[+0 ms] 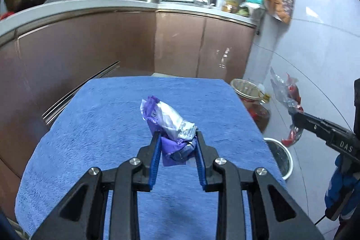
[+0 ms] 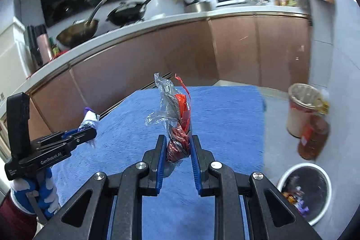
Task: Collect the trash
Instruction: 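Carry the purple and clear wrappers to the bin and open both grippers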
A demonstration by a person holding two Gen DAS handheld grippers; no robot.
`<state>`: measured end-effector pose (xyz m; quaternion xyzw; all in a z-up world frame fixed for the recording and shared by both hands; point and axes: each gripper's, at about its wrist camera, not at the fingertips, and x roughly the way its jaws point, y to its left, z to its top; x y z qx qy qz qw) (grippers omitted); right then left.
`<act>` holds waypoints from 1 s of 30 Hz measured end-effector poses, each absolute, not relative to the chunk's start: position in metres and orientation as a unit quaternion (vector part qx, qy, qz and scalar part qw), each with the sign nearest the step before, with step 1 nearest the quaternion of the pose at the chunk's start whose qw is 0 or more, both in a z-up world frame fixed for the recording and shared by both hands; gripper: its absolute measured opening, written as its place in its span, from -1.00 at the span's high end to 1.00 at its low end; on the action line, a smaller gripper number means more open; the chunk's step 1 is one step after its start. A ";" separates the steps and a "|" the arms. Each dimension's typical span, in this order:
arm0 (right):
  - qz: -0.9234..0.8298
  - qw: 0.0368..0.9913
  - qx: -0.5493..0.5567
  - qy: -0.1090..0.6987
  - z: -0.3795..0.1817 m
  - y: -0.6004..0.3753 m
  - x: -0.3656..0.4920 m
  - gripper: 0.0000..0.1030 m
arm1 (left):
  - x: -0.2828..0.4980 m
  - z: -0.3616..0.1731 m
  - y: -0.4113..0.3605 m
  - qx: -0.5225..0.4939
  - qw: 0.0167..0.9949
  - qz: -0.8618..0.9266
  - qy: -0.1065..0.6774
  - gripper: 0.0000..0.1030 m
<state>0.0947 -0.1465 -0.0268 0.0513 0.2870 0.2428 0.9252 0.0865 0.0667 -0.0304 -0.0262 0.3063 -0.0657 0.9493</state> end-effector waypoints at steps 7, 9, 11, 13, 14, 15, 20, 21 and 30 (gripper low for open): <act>0.193 0.939 0.084 0.271 -0.028 -0.205 0.070 0.61 | 0.074 -0.019 0.016 0.012 0.948 -0.091 0.303 0.48; 0.182 0.940 0.095 0.272 -0.033 -0.217 0.067 0.61 | 0.073 -0.019 0.004 0.020 0.948 -0.095 0.304 0.48; 0.164 0.942 0.102 0.276 -0.041 -0.229 0.067 0.61 | 0.075 -0.018 -0.009 0.030 0.946 -0.102 0.306 0.48; 0.147 0.941 0.112 0.282 -0.050 -0.245 0.068 0.61 | 0.080 -0.019 -0.021 0.039 0.944 -0.111 0.308 0.48; 0.139 0.941 0.118 0.285 -0.054 -0.250 0.069 0.61 | 0.084 -0.019 -0.029 0.043 0.942 -0.116 0.311 0.48; 0.129 0.941 0.122 0.290 -0.058 -0.256 0.071 0.61 | 0.088 -0.021 -0.035 0.047 0.941 -0.121 0.313 0.48; 0.093 0.937 0.137 0.307 -0.079 -0.283 0.078 0.61 | 0.118 -0.032 -0.076 0.067 0.925 -0.164 0.337 0.48; 0.085 0.936 0.140 0.312 -0.084 -0.289 0.080 0.61 | 0.125 -0.034 -0.085 0.069 0.920 -0.174 0.344 0.48; 0.014 0.917 0.165 0.362 -0.140 -0.336 0.106 0.61 | 0.210 -0.078 -0.190 0.054 0.858 -0.289 0.421 0.48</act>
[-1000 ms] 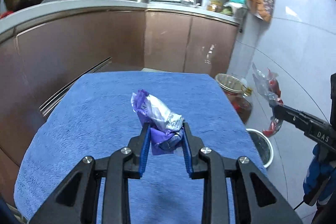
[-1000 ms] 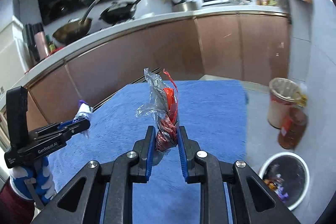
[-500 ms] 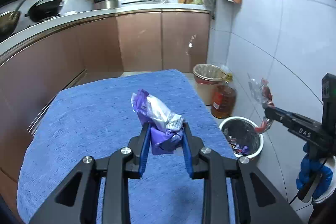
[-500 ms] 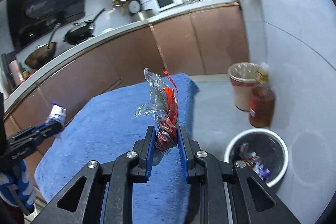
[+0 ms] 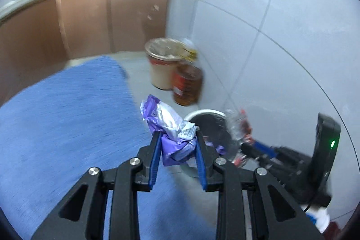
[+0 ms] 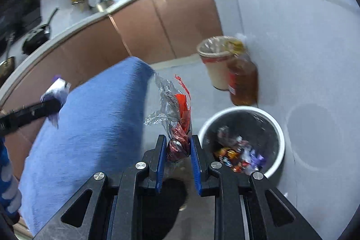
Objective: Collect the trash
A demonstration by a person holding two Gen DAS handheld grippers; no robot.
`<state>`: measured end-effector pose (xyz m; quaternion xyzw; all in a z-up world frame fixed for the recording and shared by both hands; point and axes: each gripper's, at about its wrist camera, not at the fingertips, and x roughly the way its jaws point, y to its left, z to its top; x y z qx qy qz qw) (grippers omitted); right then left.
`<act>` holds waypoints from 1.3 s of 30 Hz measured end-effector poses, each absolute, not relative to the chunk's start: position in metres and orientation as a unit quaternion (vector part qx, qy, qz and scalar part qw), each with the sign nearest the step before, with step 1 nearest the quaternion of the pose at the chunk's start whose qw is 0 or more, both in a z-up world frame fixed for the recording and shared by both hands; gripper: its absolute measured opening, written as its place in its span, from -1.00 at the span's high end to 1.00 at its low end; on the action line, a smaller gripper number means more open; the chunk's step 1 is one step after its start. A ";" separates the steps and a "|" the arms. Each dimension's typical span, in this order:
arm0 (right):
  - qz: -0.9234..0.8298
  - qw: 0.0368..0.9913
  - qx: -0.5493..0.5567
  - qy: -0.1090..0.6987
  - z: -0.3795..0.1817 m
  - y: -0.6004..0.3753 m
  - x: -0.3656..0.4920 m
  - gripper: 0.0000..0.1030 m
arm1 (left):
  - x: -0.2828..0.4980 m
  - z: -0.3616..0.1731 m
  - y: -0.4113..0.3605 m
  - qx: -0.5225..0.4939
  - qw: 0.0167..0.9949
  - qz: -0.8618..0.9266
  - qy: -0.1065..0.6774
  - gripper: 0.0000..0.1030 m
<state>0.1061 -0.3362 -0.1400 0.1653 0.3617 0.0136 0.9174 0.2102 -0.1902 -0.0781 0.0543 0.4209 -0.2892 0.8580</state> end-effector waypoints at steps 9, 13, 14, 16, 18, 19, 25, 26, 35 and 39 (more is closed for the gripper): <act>-0.068 0.898 0.165 0.403 -0.192 -0.382 0.139 0.61 | 0.277 -0.151 -0.301 0.018 0.780 -0.358 0.513 0.47; -0.088 0.887 0.170 0.419 -0.212 -0.400 0.146 0.56 | 0.285 -0.170 -0.323 0.007 0.764 -0.373 0.526 0.44; -0.093 0.886 0.169 0.421 -0.215 -0.403 0.147 0.56 | 0.288 -0.173 -0.325 0.006 0.764 -0.372 0.527 0.40; -0.102 0.884 0.164 0.425 -0.222 -0.409 0.149 0.55 | 0.291 -0.179 -0.329 0.000 0.763 -0.372 0.528 0.30; -0.111 0.880 0.165 0.431 -0.230 -0.416 0.151 0.53 | 0.292 -0.181 -0.329 -0.006 0.763 -0.369 0.530 0.20; -0.115 0.879 0.166 0.432 -0.231 -0.417 0.151 0.48 | 0.293 -0.182 -0.330 -0.008 0.764 -0.367 0.531 0.15; -0.124 0.877 0.174 0.431 -0.230 -0.419 0.148 0.11 | 0.292 -0.174 -0.324 -0.015 0.768 -0.366 0.525 0.14; -0.124 0.878 0.175 0.428 -0.228 -0.418 0.147 0.10 | 0.291 -0.169 -0.321 -0.015 0.773 -0.365 0.519 0.14; -0.107 0.910 0.139 0.376 -0.159 -0.380 0.137 -0.23 | 0.254 -0.106 -0.257 0.010 0.845 -0.313 0.433 0.07; -0.088 0.931 0.099 0.341 -0.118 -0.346 0.123 -0.40 | 0.234 -0.080 -0.218 0.020 0.878 -0.271 0.395 0.04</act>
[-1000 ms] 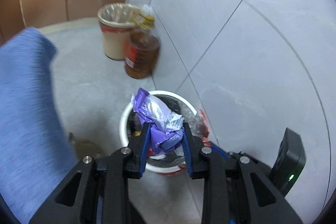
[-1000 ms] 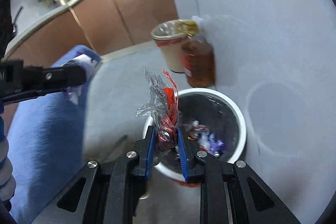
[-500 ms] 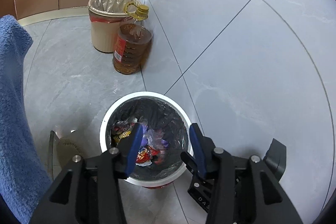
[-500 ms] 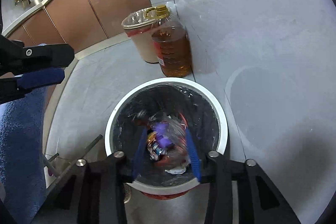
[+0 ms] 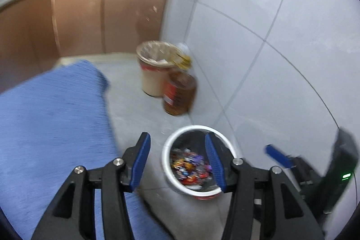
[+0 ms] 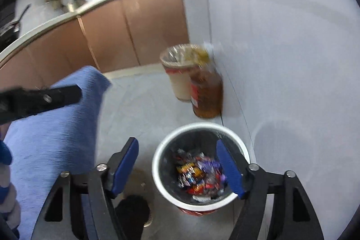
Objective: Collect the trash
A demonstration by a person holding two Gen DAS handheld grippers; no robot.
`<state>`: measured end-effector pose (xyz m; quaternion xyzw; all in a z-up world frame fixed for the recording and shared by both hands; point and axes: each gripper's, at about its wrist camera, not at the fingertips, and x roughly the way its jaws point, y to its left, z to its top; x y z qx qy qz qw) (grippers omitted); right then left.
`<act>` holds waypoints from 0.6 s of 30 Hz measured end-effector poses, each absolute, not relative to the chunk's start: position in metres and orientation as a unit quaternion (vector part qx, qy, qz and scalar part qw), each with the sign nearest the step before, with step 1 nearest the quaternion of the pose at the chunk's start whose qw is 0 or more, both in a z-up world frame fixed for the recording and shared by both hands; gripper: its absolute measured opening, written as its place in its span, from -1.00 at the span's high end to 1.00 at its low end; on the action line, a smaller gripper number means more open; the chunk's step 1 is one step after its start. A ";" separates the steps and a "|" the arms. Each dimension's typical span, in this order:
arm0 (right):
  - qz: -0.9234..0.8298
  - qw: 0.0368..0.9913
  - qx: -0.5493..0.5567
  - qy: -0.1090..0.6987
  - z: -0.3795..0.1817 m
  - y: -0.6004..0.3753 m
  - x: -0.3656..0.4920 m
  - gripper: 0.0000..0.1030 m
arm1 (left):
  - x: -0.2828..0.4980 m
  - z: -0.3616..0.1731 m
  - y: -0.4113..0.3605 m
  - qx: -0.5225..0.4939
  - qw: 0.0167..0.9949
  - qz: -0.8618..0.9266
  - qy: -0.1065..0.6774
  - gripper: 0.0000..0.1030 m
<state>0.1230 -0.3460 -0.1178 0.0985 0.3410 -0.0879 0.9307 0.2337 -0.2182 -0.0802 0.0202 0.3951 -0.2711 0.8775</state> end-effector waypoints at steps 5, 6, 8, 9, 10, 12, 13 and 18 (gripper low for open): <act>-0.067 0.953 0.054 0.291 -0.068 -0.303 0.100 -0.58 | 0.203 -0.052 -0.169 0.028 0.913 -0.212 0.348 -0.04; -0.063 0.955 0.048 0.284 -0.060 -0.297 0.095 -0.59 | 0.195 -0.047 -0.157 0.031 0.921 -0.196 0.335 -0.07; -0.053 0.961 0.034 0.270 -0.044 -0.282 0.085 -0.60 | 0.184 -0.040 -0.139 0.032 0.930 -0.174 0.322 -0.12; -0.048 0.964 0.027 0.261 -0.036 -0.273 0.080 -0.61 | 0.178 -0.037 -0.128 0.033 0.935 -0.161 0.315 -0.12; -0.046 0.965 0.023 0.257 -0.031 -0.268 0.078 -0.62 | 0.172 -0.034 -0.118 0.035 0.939 -0.146 0.309 -0.13; -0.042 0.968 0.012 0.245 -0.020 -0.255 0.070 -0.66 | 0.162 -0.029 -0.102 0.041 0.946 -0.120 0.299 -0.13; -0.040 0.970 0.006 0.240 -0.014 -0.247 0.066 -0.68 | 0.156 -0.026 -0.092 0.043 0.949 -0.104 0.294 -0.14; -0.036 0.976 -0.010 0.214 0.003 -0.226 0.053 -0.80 | 0.136 -0.014 -0.055 0.031 0.960 -0.051 0.275 -0.17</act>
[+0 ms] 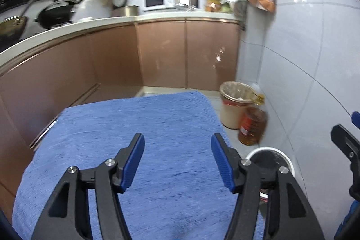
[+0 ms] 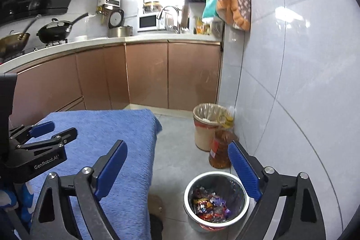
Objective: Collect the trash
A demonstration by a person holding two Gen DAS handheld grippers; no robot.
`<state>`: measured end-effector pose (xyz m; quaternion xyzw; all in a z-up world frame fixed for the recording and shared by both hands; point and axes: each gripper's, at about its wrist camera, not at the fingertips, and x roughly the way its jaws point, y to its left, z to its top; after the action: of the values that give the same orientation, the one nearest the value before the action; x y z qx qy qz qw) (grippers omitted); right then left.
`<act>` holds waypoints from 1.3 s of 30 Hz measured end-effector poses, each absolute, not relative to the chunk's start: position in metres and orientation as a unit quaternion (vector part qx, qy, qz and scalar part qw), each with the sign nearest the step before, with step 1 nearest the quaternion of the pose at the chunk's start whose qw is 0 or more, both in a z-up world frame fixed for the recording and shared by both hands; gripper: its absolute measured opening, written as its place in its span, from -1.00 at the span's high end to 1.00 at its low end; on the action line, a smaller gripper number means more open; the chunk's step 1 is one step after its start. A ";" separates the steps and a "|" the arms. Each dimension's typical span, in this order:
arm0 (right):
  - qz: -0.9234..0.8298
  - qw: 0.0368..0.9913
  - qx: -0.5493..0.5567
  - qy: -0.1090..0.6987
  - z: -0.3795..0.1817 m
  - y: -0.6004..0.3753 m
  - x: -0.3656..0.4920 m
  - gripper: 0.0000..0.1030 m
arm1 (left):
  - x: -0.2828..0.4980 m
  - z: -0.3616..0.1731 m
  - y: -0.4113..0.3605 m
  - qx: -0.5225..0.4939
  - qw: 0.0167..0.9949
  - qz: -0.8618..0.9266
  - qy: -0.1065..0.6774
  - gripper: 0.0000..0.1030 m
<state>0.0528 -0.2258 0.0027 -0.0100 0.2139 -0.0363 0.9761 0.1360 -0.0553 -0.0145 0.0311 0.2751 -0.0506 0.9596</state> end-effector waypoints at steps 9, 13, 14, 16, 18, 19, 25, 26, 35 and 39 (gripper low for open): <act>-0.031 0.983 -0.020 0.179 0.021 -0.203 0.031 -0.88 | 0.103 0.008 -0.023 0.024 0.970 0.004 0.241 -0.28; -0.028 0.986 -0.028 0.165 0.030 -0.194 0.022 -0.92 | 0.094 0.013 -0.013 0.020 0.973 0.017 0.230 -0.31; -0.027 0.986 -0.030 0.162 0.032 -0.193 0.020 -0.93 | 0.090 0.015 -0.008 0.019 0.974 0.023 0.226 -0.31; -0.024 0.987 -0.034 0.156 0.035 -0.190 0.018 -0.93 | 0.083 0.018 0.000 0.017 0.975 0.033 0.217 -0.31; -0.020 0.988 -0.037 0.151 0.038 -0.187 0.015 -0.95 | 0.076 0.020 0.010 0.013 0.977 0.047 0.209 -0.31; -0.019 0.988 -0.038 0.149 0.038 -0.187 0.015 -0.96 | 0.072 0.022 0.016 0.011 0.977 0.056 0.205 -0.31; -0.013 0.989 -0.039 0.142 0.039 -0.183 0.010 -0.98 | 0.060 0.027 0.039 -0.001 0.977 0.081 0.195 -0.31; -0.012 0.989 -0.039 0.142 0.039 -0.183 0.009 -0.98 | 0.059 0.028 0.043 -0.003 0.978 0.084 0.193 -0.31; -0.010 0.991 -0.040 0.128 0.045 -0.182 0.001 -0.99 | 0.051 0.031 0.059 -0.014 0.978 0.100 0.185 -0.31; -0.017 0.992 -0.036 0.122 0.050 -0.188 -0.001 -0.99 | 0.048 0.033 0.064 -0.018 0.977 0.107 0.182 -0.31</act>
<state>-0.0013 -0.1878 0.0496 -0.0362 0.1216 -0.0166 0.9918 0.0476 0.0636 0.0330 -0.0184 0.1822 0.1073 0.9772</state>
